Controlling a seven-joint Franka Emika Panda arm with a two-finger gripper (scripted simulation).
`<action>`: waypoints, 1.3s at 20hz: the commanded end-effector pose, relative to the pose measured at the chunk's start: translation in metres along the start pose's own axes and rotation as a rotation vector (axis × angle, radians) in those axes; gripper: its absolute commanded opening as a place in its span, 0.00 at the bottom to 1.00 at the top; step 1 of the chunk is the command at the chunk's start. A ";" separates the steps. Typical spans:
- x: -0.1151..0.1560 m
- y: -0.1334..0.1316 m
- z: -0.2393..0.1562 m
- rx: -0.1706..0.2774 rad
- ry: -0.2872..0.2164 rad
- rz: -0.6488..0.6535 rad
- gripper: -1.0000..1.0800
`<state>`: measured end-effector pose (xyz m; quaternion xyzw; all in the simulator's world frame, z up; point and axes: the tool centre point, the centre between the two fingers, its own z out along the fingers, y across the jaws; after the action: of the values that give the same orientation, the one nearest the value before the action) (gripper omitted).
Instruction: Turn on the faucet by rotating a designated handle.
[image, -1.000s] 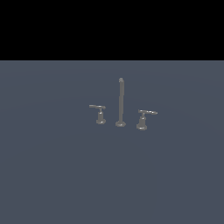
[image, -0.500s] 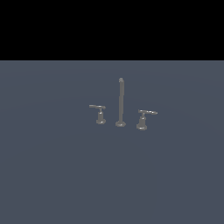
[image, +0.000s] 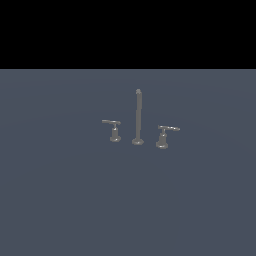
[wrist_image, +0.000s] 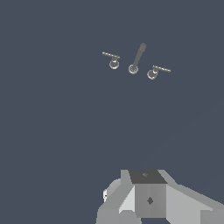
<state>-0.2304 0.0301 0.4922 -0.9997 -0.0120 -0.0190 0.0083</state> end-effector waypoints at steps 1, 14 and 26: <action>0.011 0.002 0.004 0.008 -0.002 0.042 0.00; 0.103 0.027 0.054 0.061 -0.024 0.419 0.00; 0.184 0.069 0.134 0.078 -0.049 0.833 0.00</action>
<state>-0.0497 -0.0263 0.3758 -0.9285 0.3674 0.0087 0.0525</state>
